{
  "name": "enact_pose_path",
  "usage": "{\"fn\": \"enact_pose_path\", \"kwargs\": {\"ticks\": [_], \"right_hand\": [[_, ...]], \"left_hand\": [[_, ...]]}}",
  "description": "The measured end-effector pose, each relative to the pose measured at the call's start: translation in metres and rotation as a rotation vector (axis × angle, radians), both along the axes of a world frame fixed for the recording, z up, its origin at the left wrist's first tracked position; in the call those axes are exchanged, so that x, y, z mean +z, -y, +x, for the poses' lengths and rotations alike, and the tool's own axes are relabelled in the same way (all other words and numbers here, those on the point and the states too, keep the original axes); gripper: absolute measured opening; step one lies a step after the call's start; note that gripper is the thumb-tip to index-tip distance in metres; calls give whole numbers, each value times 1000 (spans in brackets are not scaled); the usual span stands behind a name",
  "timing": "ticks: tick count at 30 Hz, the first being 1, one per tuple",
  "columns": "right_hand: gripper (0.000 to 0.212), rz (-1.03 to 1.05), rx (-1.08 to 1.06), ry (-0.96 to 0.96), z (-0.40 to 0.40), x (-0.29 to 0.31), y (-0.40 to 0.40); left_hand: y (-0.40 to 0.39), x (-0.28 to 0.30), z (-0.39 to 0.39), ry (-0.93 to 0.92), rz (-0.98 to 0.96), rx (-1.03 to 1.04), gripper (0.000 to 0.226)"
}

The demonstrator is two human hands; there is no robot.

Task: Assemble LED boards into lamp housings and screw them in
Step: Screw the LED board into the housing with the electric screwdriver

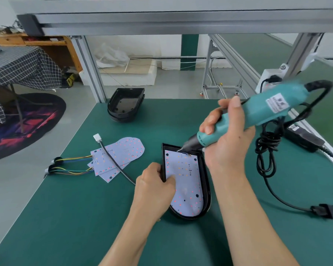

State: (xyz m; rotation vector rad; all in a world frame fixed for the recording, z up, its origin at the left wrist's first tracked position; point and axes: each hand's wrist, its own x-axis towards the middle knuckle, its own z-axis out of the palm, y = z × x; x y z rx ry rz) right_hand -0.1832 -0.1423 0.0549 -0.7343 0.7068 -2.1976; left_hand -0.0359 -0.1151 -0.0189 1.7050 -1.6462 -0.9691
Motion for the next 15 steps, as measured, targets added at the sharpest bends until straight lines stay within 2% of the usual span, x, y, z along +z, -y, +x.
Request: {"fn": "enact_pose_path", "kwargs": {"ticks": [4,7,9,11,13,15], "right_hand": [[23,-18,-97,104,-38,-2,-18],[24,40,-188,181,-71,-17,-36],[25,75,-237,229,-87,-28,-45],[26,91,-271,281,-98,-36,-50],[26,95,-290,317,-103,-41,-52],[26,103,-310,322,-105,-43,-53]], "left_hand": [[-6,7,4,-1,26,10,40],[-6,19,10,104,-56,60,44],[0,29,9,135,-205,77,35],[12,41,-2,52,-365,16,14],[29,54,-27,19,-442,-113,11],[49,64,-61,94,-458,-290,9]]}}
